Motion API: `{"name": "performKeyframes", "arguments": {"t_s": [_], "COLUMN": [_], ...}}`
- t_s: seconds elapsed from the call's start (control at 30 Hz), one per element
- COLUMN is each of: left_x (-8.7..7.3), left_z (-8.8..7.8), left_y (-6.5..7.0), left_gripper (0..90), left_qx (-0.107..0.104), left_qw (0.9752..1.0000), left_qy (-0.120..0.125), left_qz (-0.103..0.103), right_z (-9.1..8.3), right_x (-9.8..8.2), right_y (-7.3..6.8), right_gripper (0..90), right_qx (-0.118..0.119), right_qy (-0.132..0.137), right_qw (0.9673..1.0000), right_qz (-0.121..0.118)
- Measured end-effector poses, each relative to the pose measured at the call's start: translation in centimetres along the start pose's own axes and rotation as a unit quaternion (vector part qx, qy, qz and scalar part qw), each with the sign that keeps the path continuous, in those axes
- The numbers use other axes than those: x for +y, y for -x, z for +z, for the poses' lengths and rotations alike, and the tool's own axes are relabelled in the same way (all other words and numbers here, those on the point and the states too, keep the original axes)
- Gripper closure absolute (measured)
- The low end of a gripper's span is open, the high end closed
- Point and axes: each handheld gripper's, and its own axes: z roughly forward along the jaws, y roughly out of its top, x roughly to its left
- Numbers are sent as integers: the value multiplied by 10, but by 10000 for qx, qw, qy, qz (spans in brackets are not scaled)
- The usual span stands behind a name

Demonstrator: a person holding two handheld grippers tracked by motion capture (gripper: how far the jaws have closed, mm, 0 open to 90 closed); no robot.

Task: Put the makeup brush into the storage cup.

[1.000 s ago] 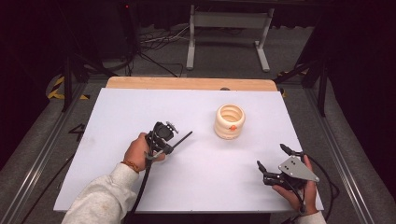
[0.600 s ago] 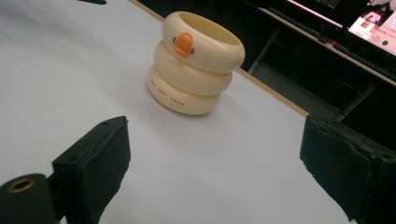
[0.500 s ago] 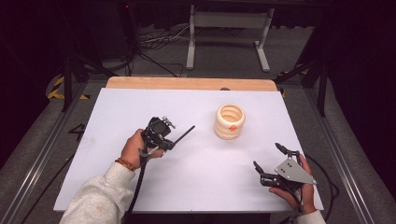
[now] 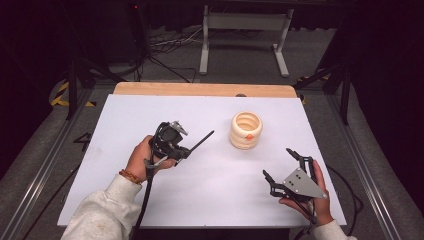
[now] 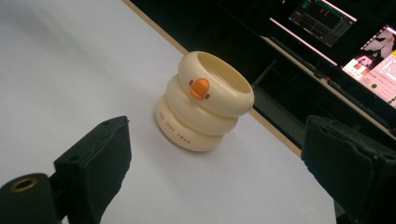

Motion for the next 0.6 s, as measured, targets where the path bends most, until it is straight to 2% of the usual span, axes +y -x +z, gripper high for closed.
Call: {"name": "performKeyframes", "arguments": {"t_s": [0.2, 0.33, 0.6], "left_x": [5, 8, 12], "left_z": [0, -1, 4], "left_y": [6, 12, 19], "left_gripper": [837, 837, 836], "left_qx": [-106, -135, -215], "left_qw": [9999, 9997, 9991], "left_qy": [49, 106, 88], "left_qz": [114, 195, 341], "right_z": [3, 7, 14], "right_x": [6, 13, 22], "right_y": [-5, -10, -19], "right_gripper": [110, 110, 85], "right_qx": [-15, -74, -108], "right_qy": [54, 124, 268], "right_qw": [9998, 9990, 9981], "right_qz": [-175, -412, -536]}}
